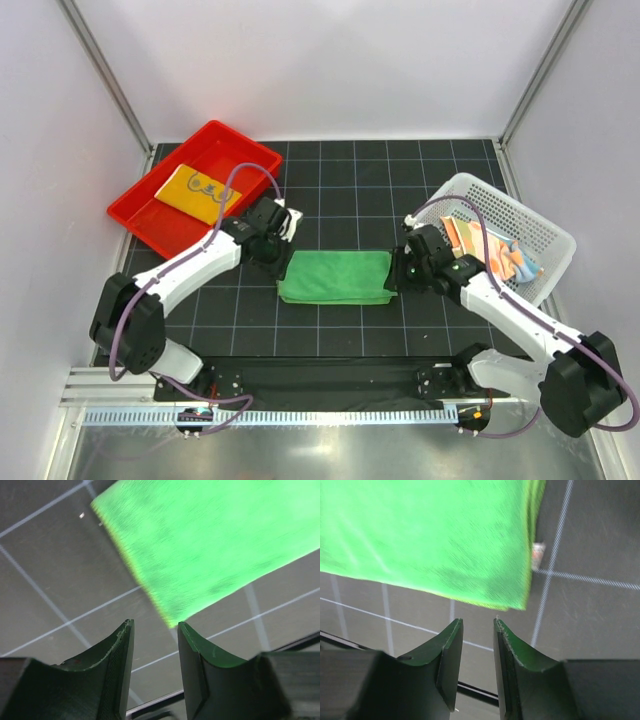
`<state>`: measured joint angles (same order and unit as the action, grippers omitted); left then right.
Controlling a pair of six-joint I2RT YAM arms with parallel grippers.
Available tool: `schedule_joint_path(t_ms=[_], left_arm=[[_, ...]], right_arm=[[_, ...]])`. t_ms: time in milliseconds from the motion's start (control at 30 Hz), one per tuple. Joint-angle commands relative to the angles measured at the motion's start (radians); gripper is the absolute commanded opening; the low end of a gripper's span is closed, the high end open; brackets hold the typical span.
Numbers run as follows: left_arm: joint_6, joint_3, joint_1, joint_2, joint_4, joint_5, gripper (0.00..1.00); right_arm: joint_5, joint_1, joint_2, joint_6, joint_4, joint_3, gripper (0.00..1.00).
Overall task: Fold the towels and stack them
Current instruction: Fold the towel
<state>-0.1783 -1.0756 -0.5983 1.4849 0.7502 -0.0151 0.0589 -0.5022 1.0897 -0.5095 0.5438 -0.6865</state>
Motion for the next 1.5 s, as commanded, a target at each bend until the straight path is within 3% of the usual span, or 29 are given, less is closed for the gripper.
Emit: schedule_joint_path(t_ms=[0,300,433,633,700,767,833,933,1167,1467], left_arm=[[-0.136,-0.005,-0.003,-0.054,-0.097,-0.091,0.43],[-0.323,0.103,0.003,0.032,-0.186,-0.011,0.36],[-0.360,0.097,0.006,0.090,-0.146,0.064,0.34],[-0.386,0.010,0.005,0.049,-0.066,0.127,0.37],[-0.386,-0.015,0.005,0.009,-0.072,0.089,0.38],[-0.386,-0.014,0.002,-0.012,-0.104,-0.041,0.38],[-0.406,0.029,0.000,-0.028,-0.164,-0.148,0.37],[-0.460,0.136,-0.001,-0.035,-0.258,-0.203,0.34],[-0.523,0.298,-0.001,0.020,-0.331,-0.137,0.27],[-0.544,0.290,-0.001,-0.029,-0.290,-0.066,0.29]], right_arm=[[0.019,-0.004,0.024,-0.058,-0.065,-0.062,0.37],[0.006,-0.007,0.214,-0.089,-0.257,0.041,0.34],[-0.025,-0.006,0.213,-0.087,-0.281,0.091,0.34],[0.015,-0.012,0.197,-0.090,-0.251,0.047,0.34],[0.039,-0.016,0.182,-0.098,-0.246,0.033,0.34],[0.071,-0.021,0.167,-0.110,-0.254,0.022,0.33],[0.088,-0.027,0.157,-0.122,-0.268,0.019,0.33],[0.094,-0.025,0.154,-0.136,-0.297,0.044,0.33],[0.091,-0.025,0.179,-0.129,-0.373,0.142,0.32],[0.013,-0.025,0.173,-0.080,-0.305,0.145,0.30]])
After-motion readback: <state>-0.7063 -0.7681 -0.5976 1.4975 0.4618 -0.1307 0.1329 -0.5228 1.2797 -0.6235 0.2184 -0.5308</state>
